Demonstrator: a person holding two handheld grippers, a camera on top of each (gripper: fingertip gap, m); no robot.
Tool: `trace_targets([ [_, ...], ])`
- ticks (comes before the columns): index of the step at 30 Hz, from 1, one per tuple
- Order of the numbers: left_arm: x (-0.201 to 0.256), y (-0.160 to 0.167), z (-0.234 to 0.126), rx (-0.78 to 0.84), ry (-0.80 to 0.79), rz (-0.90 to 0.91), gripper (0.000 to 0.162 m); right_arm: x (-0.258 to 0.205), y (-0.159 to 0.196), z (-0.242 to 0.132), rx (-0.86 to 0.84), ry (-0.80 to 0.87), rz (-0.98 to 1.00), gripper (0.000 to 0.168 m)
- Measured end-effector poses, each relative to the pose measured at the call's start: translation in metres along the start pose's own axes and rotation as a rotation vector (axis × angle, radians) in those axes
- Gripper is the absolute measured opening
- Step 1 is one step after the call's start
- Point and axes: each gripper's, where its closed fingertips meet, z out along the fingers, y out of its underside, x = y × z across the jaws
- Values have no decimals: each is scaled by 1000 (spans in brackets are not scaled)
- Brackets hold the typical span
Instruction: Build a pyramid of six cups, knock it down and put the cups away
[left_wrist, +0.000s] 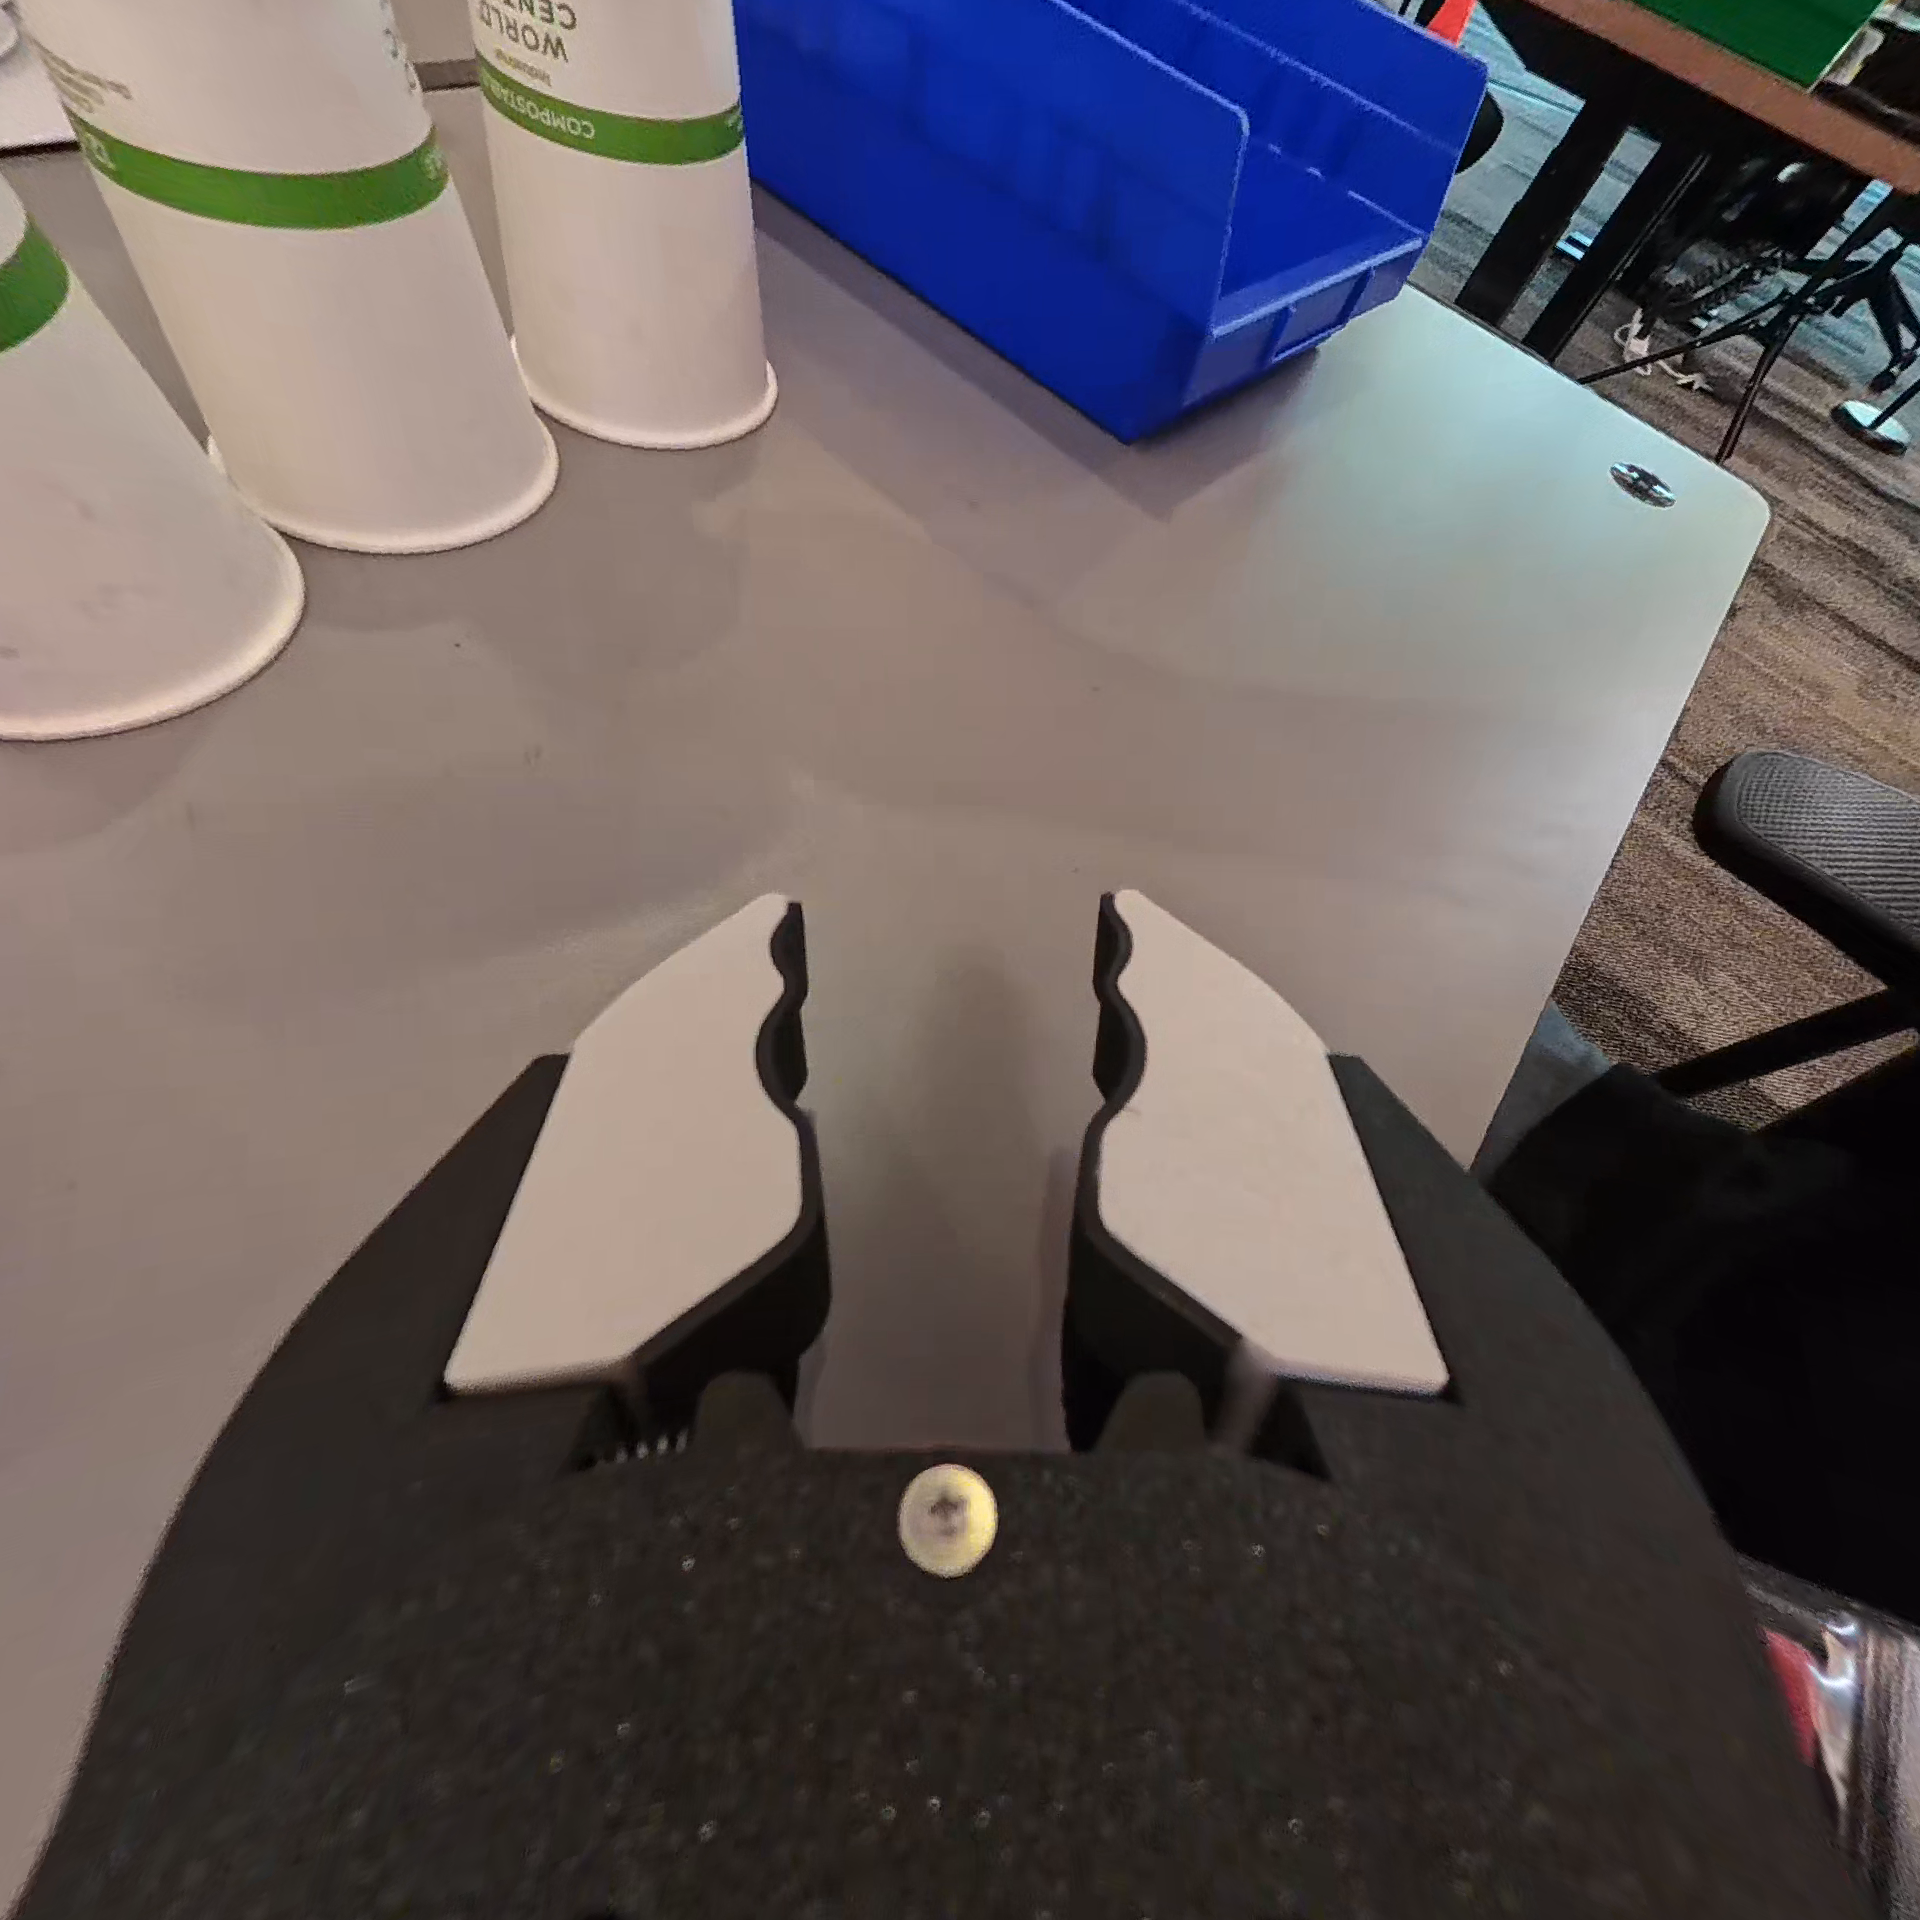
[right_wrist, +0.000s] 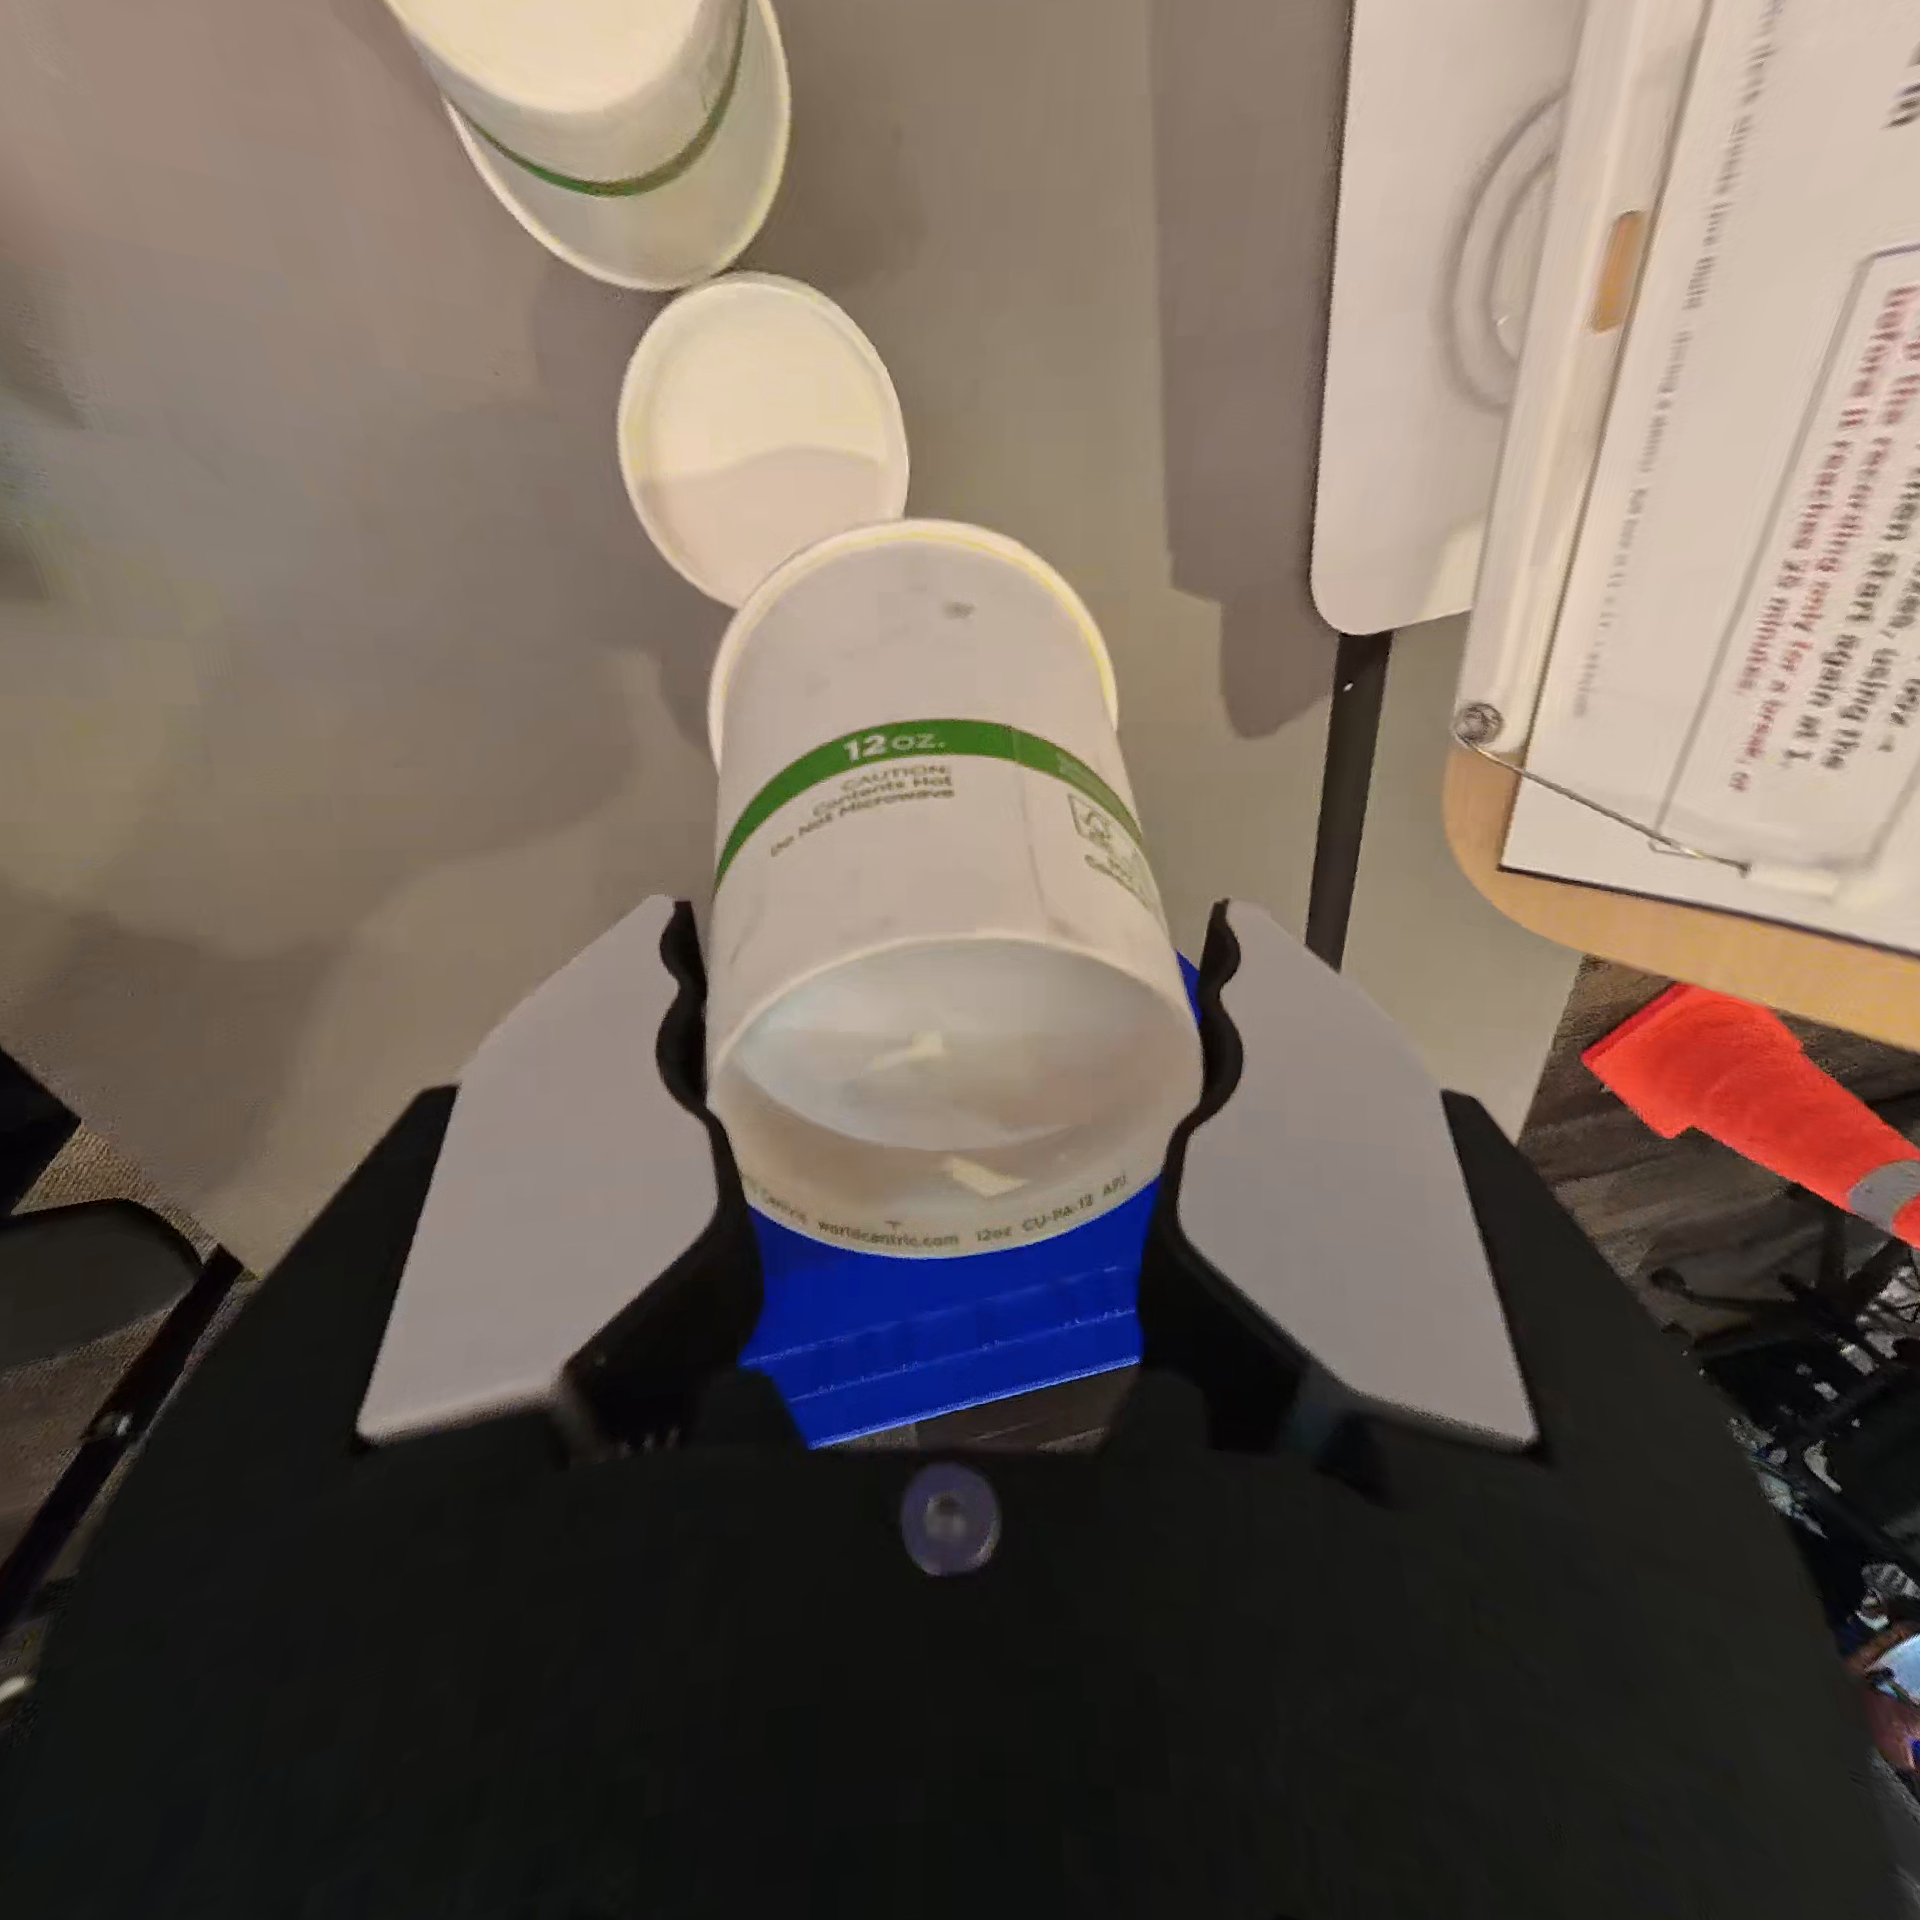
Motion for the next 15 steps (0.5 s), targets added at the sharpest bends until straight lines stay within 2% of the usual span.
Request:
trace_targets([
  [7, -9, 3, -7, -2, -2, -34, 53, -1, -7, 32, -101, -80, -23, 91],
  [14, -10, 7, -6, -14, 18, -74, 53, -7, -7, 33, -123, -123, -15, 91],
  [15, -10, 7, -5, -19, 18, -72, 54, -9, -6, 31, -124, -118, -16, 96],
])
